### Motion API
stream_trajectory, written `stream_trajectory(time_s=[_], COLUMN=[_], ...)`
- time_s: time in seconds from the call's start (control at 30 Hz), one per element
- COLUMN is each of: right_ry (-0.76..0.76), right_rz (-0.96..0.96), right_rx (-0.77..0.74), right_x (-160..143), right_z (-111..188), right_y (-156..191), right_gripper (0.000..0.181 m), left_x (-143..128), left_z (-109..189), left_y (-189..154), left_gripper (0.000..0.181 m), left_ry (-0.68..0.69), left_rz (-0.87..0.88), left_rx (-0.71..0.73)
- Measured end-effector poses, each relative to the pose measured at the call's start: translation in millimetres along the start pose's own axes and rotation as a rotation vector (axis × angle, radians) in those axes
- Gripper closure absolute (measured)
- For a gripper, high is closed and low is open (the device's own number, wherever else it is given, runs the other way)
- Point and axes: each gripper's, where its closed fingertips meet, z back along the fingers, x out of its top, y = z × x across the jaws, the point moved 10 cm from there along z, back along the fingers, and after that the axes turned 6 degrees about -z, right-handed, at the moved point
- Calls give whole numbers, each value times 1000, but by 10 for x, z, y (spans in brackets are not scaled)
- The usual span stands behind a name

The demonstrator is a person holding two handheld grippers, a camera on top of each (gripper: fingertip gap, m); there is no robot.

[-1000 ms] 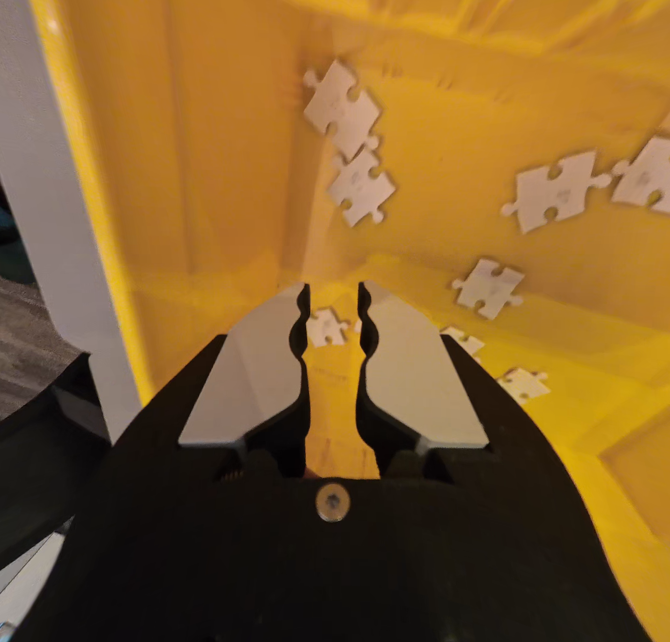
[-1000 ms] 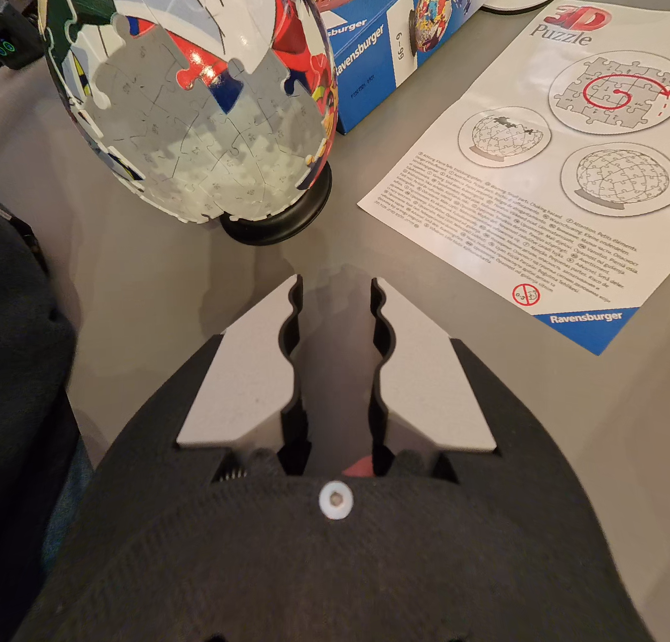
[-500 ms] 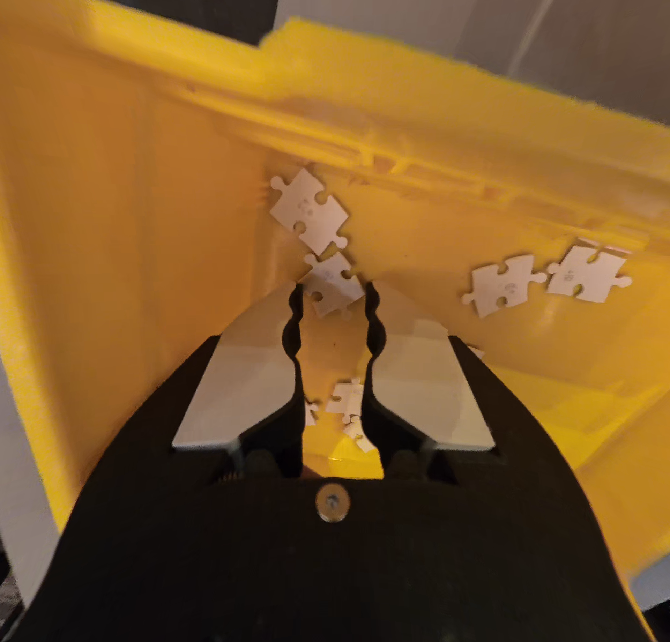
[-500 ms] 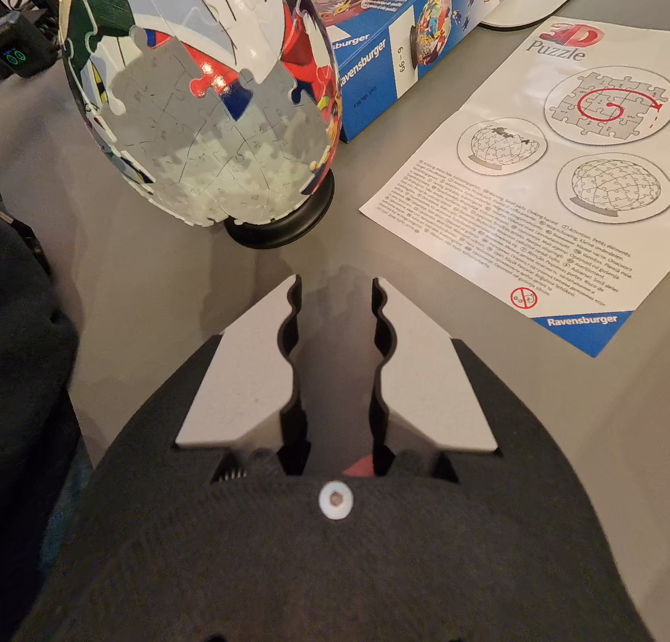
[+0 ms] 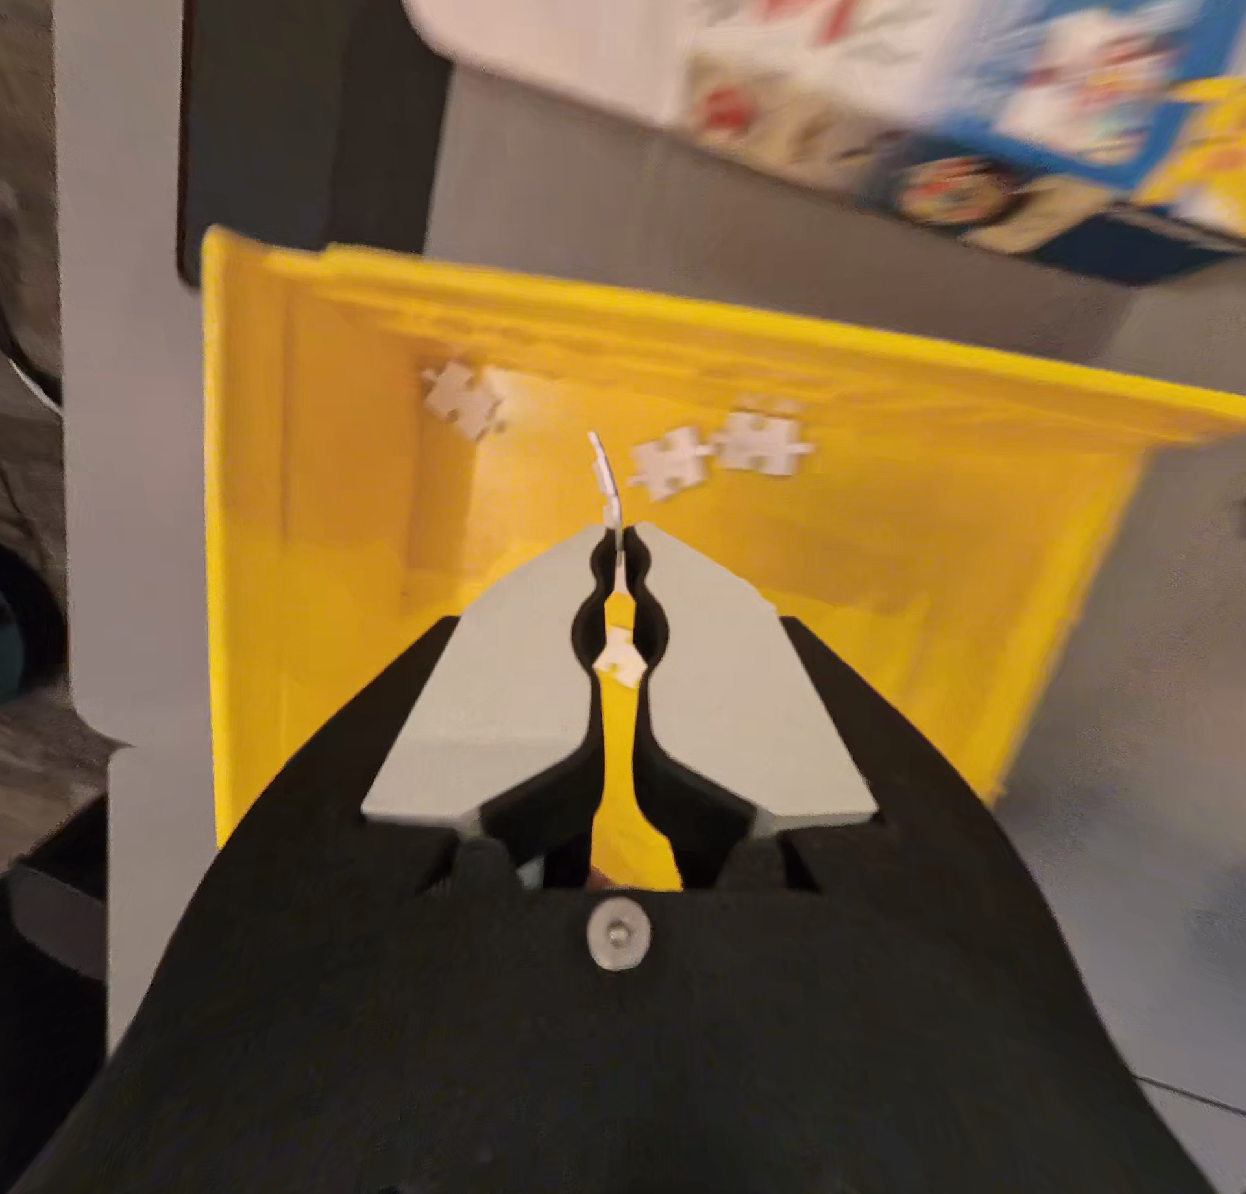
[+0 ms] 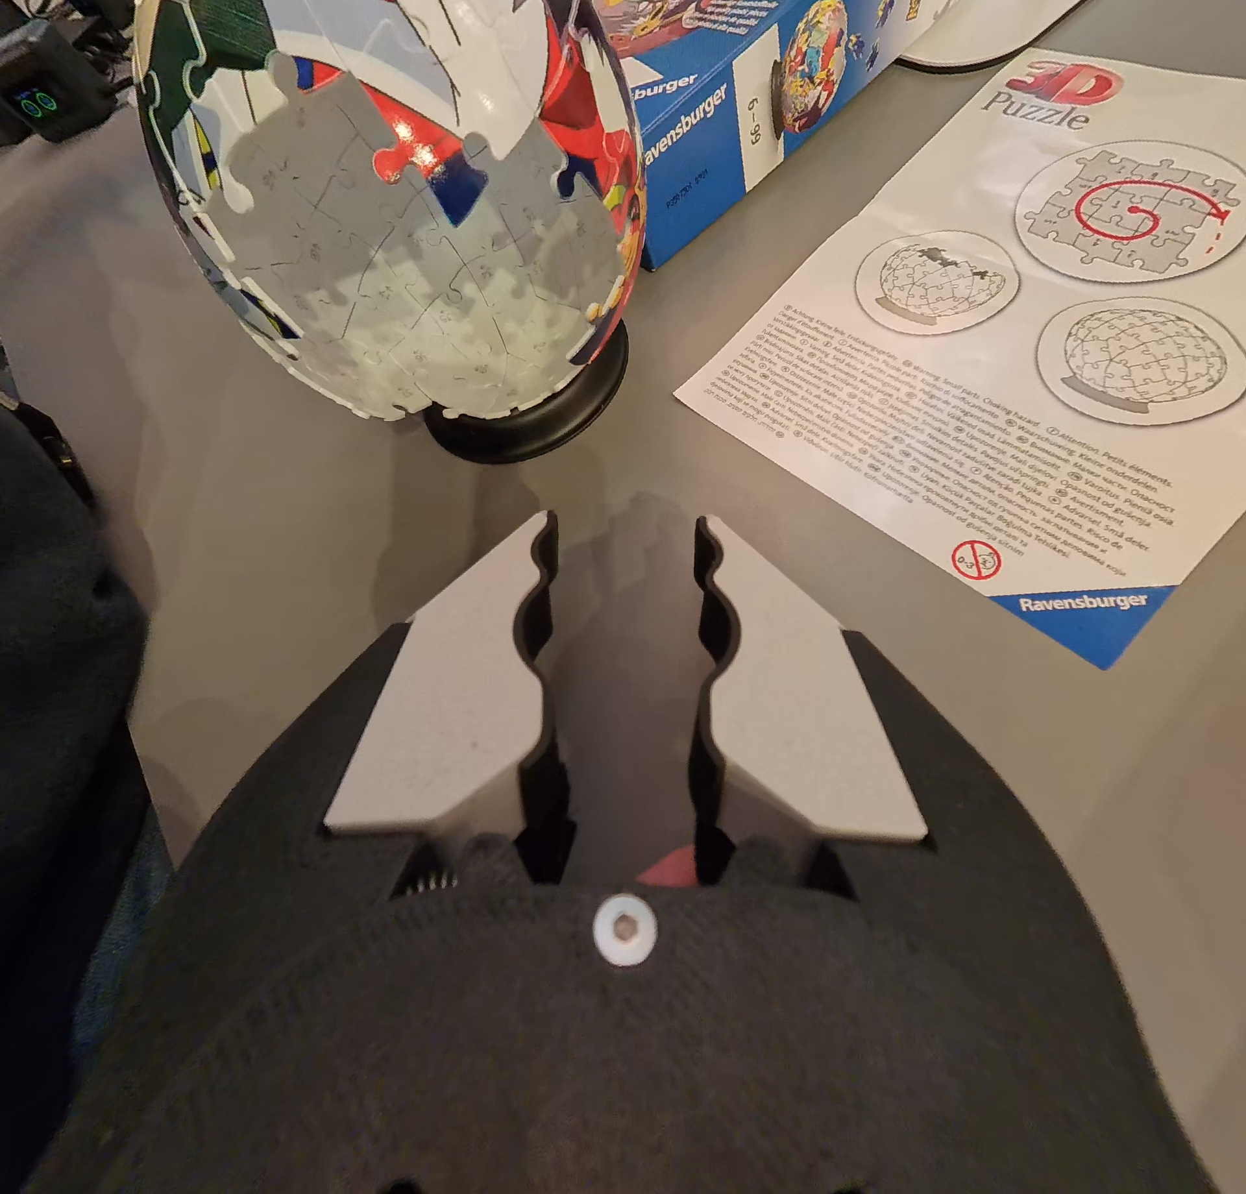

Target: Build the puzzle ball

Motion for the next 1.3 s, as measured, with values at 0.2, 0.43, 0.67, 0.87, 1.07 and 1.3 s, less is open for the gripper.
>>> stream_trajectory(time_s=[0.2,0.43,0.67,0.87,1.07,1.3], right_ry=[0,5,5,5,5,8], right_rz=[4,10,12,5,6,2], right_rx=[1,-1,-1,1,-1,-4], right_x=[-1,-3,-3,-1,-2,-1], right_z=[-2,-8,-8,-8,-8,-12], right_y=[3,9,11,5,6,1], right_gripper=[143,142,143,143,143,143], left_x=[148,-66,-112,-95,-288,-388], left_z=[384,-293,-544,-214,272,374], left_y=[-1331,-2228,-2499,-2287,-1528,-606], left_gripper=[179,179,165,164,159,153], left_ry=[3,69,43,-75,-17,8], left_rz=[-199,-164,-95,-40,-11,35], left_rx=[17,-110,-213,-179,109,184])
